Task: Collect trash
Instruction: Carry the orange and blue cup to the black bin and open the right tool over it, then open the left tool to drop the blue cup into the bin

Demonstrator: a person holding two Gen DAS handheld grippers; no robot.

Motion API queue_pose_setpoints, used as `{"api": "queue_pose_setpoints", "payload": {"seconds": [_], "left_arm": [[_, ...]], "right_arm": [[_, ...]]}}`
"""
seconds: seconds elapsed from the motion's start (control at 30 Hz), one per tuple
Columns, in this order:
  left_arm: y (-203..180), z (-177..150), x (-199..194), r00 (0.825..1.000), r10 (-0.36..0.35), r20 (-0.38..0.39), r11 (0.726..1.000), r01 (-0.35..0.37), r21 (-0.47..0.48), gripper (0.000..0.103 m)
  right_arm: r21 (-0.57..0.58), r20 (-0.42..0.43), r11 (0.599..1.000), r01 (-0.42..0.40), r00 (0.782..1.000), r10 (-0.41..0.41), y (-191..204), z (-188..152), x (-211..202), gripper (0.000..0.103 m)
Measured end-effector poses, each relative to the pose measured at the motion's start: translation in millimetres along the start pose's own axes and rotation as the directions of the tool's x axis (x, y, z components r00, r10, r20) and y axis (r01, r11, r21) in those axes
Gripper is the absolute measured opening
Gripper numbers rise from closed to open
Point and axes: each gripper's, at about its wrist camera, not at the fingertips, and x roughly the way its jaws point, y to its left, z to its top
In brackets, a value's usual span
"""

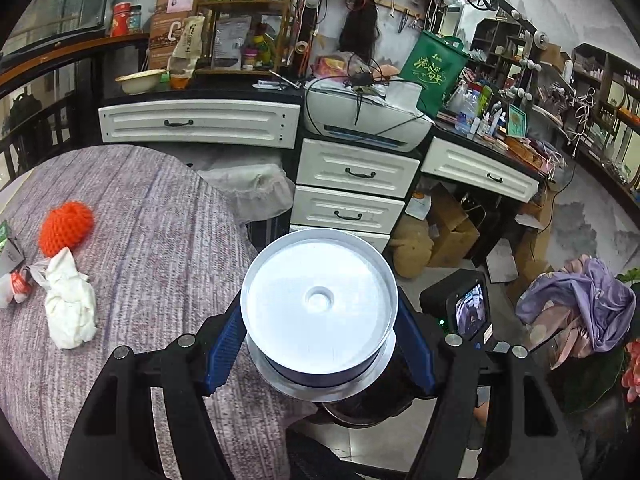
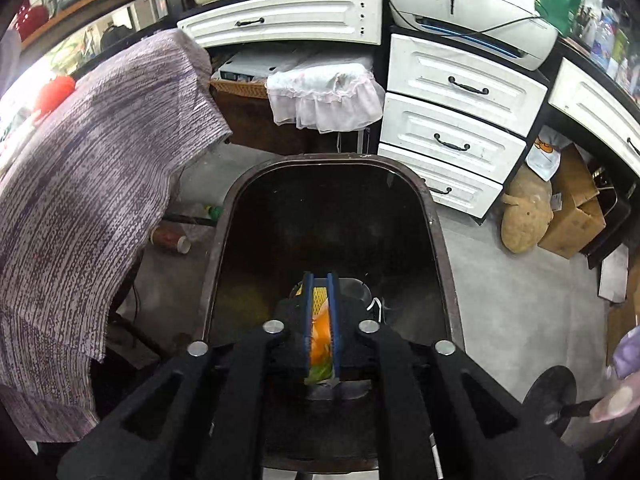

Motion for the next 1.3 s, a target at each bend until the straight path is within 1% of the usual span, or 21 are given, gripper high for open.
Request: {"api": "queue_pose_setpoints", "payload": {"seconds": [0.07,0.1,0.17,0.23,0.3,0.37,0.47,0.53,0.7,0.77,1.0,1.17,1.2,1.23,1.3], "left_arm": [[-4.6,-1.7,6.2,1.0,-0.009,-0.017,1.0,0.009,0.005,0.069],[-7.6,-2.8,8.9,1.0,-0.007,-0.023,1.0,0.008,0.011,0.069],[-12.9,-4.5,14.3,0.999,-0.011,-0.034,1.0,0.012,0.021,0.069],[-19.2,-6.3,21.4,0.999,-0.02,-0.049,0.999,0.021,0.033,0.069],[-26.3,-7.4,28.0,0.998,-0.025,-0.061,0.999,0.028,0.044,0.069],[-33.2,-9.5,38.1,0.996,-0.031,-0.081,0.998,0.036,0.052,0.069],[-41.3,-13.5,54.1,0.993,-0.034,-0.114,0.997,0.041,0.065,0.069],[-45.4,-15.6,63.4,0.991,-0.028,-0.13,0.996,0.038,0.077,0.069],[-56.9,-19.6,84.5,0.986,-0.017,-0.165,0.994,0.035,0.105,0.069],[-61.9,-21.7,92.8,0.985,-0.003,-0.172,0.992,0.025,0.125,0.069],[-70.9,-29.0,118.1,0.974,0.028,-0.224,0.984,0.013,0.177,0.069],[-69.3,-31.4,128.3,0.967,0.027,-0.252,0.984,0.019,0.179,0.07],[-68.6,-31.9,130.0,0.966,0.025,-0.257,0.983,0.022,0.181,0.074],[-68.3,-32.2,131.0,0.966,0.027,-0.259,0.983,0.022,0.183,0.08],[-68.1,-32.0,131.1,0.968,0.04,-0.248,0.982,0.007,0.188,0.085]], "right_arm": [[0.019,0.019,0.999,0.032,0.999,-0.032,-4.8,0.5,-6.1,0.025],[0.04,0.033,0.998,0.043,0.998,-0.044,-9.0,1.6,-11.2,0.029],[0.075,0.073,0.996,0.056,0.995,-0.061,-18.4,2.0,-25.6,0.044],[0.103,0.117,0.991,0.088,0.988,-0.1,-27.7,1.8,-42.1,0.053],[0.131,0.166,0.984,0.119,0.976,-0.141,-39.7,3.0,-62.3,0.058],[0.17,0.208,0.975,0.14,0.962,-0.175,-51.1,2.5,-80.5,0.067],[0.248,0.279,0.955,0.162,0.932,-0.231,-71.4,0.7,-109.2,0.077],[0.292,0.317,0.941,0.169,0.911,-0.262,-81.9,-0.3,-128.0,0.077],[0.355,0.365,0.921,0.163,0.883,-0.297,-100.8,0.1,-151.0,0.08],[0.362,0.377,0.921,0.148,0.88,-0.289,-103.5,0.0,-156.9,0.083],[0.347,0.401,0.933,0.1,0.883,-0.244,-100.0,1.0,-162.0,0.085],[0.333,0.405,0.938,0.093,0.885,-0.232,-94.8,1.0,-159.6,0.087],[0.33,0.406,0.94,0.092,0.885,-0.229,-94.3,0.9,-159.3,0.088],[0.328,0.406,0.94,0.093,0.885,-0.229,-93.7,1.1,-159.2,0.088],[0.327,0.41,0.941,0.089,0.884,-0.226,-91.9,0.8,-159.3,0.088]]}}
